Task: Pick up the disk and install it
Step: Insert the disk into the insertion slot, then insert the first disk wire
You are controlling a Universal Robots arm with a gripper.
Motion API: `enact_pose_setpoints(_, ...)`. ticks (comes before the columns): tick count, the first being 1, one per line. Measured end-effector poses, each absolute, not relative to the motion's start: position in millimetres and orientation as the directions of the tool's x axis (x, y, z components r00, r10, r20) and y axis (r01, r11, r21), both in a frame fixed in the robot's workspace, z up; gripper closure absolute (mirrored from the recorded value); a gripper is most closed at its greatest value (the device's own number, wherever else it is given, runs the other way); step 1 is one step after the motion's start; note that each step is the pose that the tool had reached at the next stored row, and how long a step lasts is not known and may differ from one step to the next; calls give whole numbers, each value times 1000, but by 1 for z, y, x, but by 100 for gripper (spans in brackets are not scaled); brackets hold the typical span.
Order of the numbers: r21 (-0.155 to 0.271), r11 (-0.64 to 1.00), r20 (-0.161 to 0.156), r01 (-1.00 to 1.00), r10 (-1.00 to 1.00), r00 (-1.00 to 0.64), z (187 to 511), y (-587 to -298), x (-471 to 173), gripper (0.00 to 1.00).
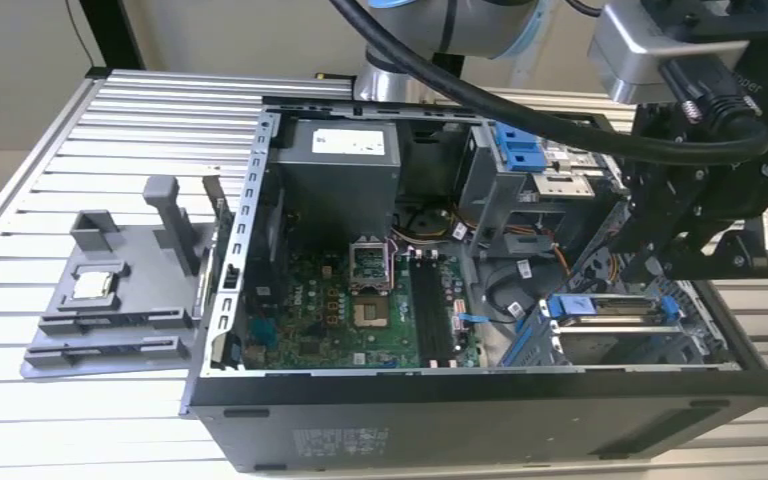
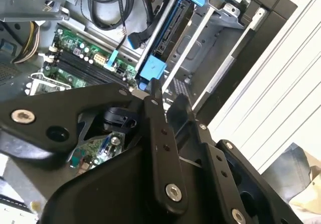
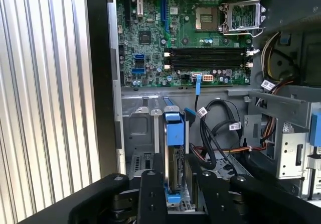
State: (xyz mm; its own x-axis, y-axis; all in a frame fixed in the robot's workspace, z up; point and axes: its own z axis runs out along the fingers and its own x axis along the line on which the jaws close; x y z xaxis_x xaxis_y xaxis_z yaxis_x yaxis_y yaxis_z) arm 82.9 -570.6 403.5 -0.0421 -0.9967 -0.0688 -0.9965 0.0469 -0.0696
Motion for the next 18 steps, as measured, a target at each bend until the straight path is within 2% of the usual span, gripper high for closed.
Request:
enact_pose_setpoints(7,-73,42,10,-996,-999,-42,401,-568,94,0)
enact_pose_setpoints(10,-74,42,22,-996,-999,-43,400,-567,104,0)
enact_pose_setpoints(16,-74,42,22,-996,-999,-43,399,-567,104,0)
enact_pose_setpoints(17,-74,42,22,-996,-999,-43,399,-567,104,100)
enact_pose_setpoints(18,-74,42,22,-996,-999,-44,399,-567,104,100)
